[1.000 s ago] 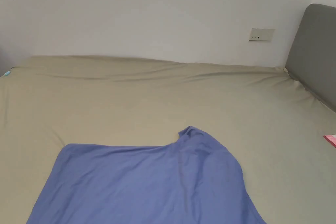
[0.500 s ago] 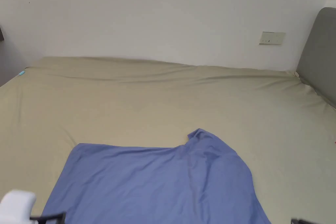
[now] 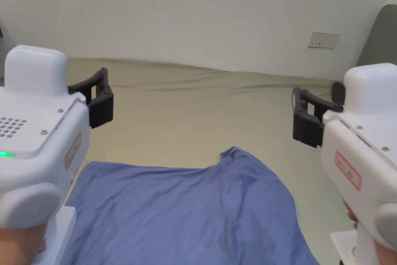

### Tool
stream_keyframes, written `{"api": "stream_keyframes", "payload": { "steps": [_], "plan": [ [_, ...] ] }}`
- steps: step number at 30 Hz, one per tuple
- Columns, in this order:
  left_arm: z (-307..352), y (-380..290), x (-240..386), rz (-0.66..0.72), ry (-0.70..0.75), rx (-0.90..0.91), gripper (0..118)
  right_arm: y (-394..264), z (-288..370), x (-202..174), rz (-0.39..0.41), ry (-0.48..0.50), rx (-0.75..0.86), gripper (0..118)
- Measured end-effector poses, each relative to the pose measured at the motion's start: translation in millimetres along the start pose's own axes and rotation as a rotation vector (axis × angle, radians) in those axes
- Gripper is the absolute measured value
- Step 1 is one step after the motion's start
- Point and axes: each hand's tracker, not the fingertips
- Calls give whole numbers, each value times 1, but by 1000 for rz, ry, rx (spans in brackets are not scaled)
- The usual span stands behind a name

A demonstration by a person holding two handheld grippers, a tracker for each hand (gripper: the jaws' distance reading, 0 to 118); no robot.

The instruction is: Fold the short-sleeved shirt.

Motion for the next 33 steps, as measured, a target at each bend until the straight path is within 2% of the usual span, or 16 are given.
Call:
{"api": "stream_keyframes", "payload": {
  "steps": [3, 4, 7, 16, 20, 23, 26, 27, 28, 30, 33],
  "plan": [
    [-3, 0, 10, -9, 8, 14, 11, -3, -9, -10, 4, 17, 20, 3],
    [-6, -1, 13, -11, 8, 17, 5, -5, -12, -12, 7, 22, 31, 0],
    [-11, -6, 20, -27, 10, 21, 0, -9, -22, -20, 23, 26, 36, 0],
    [-48, -33, 22, -79, 9, -35, 0, -40, -69, -30, 44, 47, -32, 0],
    [-89, -77, 13, -64, -34, -167, 0, -68, -98, -34, 44, 58, -98, 0],
    [-140, -143, -4, -39, -65, -377, 0, -95, -123, -35, 49, 69, -164, 0],
    [-189, -213, -29, -12, -24, -551, 21, -127, -154, -30, 65, 55, -259, 0],
    [-207, -235, -36, -40, 17, -609, 21, -139, -163, -25, 57, 52, -290, 0],
    [-225, -254, -44, -57, 33, -662, 48, -149, -171, -19, 46, 45, -312, 0],
    [-261, -286, -62, -34, 44, -725, 114, -165, -183, -12, 35, 28, -357, 0],
    [-309, -319, -88, 28, 117, -775, 117, -184, -197, -1, 28, 7, -407, 0]
  ]
}}
